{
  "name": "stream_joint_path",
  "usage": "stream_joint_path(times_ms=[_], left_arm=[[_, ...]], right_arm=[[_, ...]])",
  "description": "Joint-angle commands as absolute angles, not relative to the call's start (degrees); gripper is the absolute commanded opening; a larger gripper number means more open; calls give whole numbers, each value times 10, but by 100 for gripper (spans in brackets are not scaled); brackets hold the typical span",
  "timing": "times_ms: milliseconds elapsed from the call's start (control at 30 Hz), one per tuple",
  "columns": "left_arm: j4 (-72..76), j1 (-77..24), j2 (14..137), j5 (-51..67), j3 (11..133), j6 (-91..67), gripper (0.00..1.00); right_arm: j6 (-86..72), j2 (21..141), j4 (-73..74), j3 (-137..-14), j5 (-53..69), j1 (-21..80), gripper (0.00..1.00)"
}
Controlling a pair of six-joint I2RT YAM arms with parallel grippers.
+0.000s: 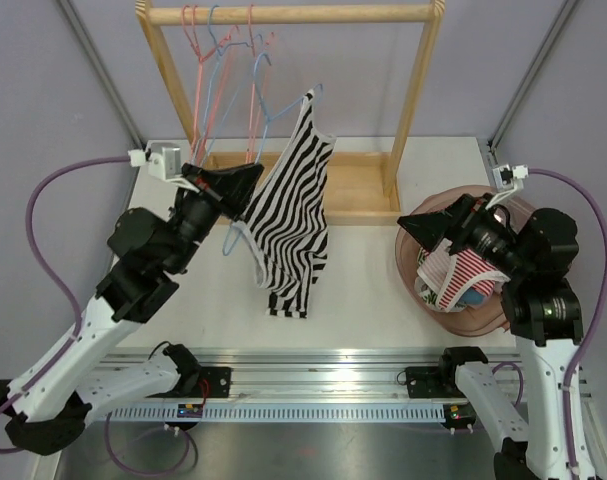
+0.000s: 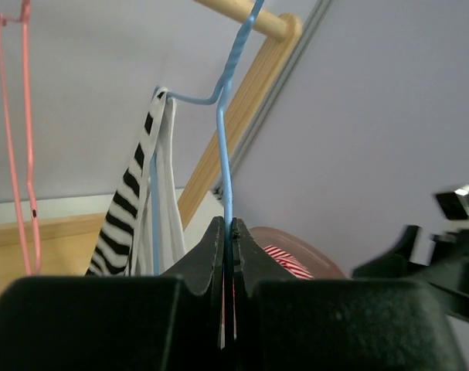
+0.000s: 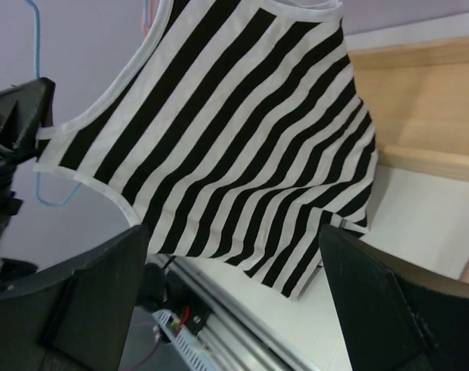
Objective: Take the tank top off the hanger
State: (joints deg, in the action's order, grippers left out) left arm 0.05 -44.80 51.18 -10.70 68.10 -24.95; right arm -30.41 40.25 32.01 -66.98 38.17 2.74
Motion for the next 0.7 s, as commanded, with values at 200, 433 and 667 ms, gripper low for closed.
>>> stream_joint_path(times_ms=[200,433,667], left_arm=[[27,-447,339,20,533,-359,0],[25,-447,273,38,459,-419,0],[33,-447,250,18,413,-458,0]], right_arm=[[-376,491,119,-680,365,118,99],[-301,582,136,-695,179,250,100],[-275,661,101,-712,128,337,89]])
